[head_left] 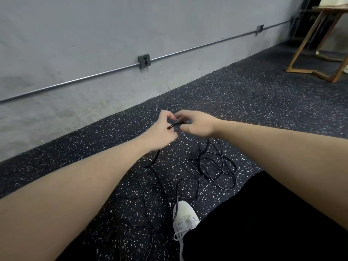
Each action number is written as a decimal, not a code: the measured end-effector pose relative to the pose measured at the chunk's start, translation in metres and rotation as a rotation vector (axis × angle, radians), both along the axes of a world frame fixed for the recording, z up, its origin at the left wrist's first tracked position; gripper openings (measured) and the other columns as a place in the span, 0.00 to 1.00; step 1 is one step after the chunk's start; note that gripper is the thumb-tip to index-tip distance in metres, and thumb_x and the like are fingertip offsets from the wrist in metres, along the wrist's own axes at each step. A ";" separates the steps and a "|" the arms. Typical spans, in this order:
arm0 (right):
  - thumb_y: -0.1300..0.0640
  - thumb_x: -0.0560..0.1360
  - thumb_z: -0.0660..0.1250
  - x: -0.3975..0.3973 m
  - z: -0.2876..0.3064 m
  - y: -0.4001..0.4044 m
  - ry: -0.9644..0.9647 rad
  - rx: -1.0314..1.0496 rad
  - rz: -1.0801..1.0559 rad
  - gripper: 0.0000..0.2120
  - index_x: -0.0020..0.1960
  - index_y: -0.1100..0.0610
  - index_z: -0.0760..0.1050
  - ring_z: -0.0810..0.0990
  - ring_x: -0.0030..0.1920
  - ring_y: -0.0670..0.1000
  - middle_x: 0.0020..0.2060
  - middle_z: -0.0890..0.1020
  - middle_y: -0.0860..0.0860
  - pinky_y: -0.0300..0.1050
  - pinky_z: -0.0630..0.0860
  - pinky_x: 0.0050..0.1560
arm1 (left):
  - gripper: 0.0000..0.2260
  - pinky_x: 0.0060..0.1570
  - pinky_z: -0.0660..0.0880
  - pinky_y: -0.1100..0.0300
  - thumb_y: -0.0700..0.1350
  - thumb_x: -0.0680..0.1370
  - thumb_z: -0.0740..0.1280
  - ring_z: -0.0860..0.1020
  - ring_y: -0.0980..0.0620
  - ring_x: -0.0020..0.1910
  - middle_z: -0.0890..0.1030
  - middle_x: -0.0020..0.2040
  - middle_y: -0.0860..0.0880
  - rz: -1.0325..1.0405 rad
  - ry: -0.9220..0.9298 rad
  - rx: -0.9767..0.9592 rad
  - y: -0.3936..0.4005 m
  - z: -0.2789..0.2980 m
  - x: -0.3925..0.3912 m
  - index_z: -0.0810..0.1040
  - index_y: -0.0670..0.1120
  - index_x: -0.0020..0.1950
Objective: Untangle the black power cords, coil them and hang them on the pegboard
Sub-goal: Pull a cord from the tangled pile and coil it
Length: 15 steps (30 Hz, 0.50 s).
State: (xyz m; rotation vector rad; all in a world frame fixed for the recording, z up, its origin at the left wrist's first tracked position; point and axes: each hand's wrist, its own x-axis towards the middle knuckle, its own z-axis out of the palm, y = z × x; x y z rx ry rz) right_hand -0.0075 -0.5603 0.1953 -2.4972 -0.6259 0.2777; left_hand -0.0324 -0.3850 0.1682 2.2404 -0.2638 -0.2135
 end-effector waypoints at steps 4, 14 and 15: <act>0.45 0.80 0.66 -0.003 -0.001 0.009 0.100 0.079 0.058 0.09 0.50 0.51 0.77 0.72 0.33 0.47 0.37 0.77 0.46 0.41 0.67 0.33 | 0.17 0.30 0.66 0.64 0.34 0.79 0.66 0.68 0.59 0.26 0.80 0.45 0.40 -0.020 0.006 0.045 0.010 0.004 -0.007 0.62 0.49 0.58; 0.46 0.82 0.65 0.006 -0.001 -0.016 -0.044 0.300 -0.197 0.16 0.39 0.53 0.69 0.69 0.31 0.48 0.31 0.73 0.46 0.44 0.67 0.35 | 0.04 0.40 0.67 0.64 0.45 0.83 0.65 0.75 0.54 0.41 0.87 0.50 0.57 -0.126 0.192 0.298 0.060 -0.041 -0.012 0.79 0.52 0.54; 0.46 0.82 0.64 0.008 -0.003 -0.018 -0.049 0.256 -0.231 0.17 0.39 0.53 0.69 0.69 0.31 0.48 0.31 0.73 0.47 0.43 0.66 0.34 | 0.05 0.38 0.69 0.63 0.47 0.84 0.64 0.74 0.54 0.38 0.86 0.53 0.57 -0.099 0.167 0.305 0.063 -0.044 -0.012 0.79 0.55 0.55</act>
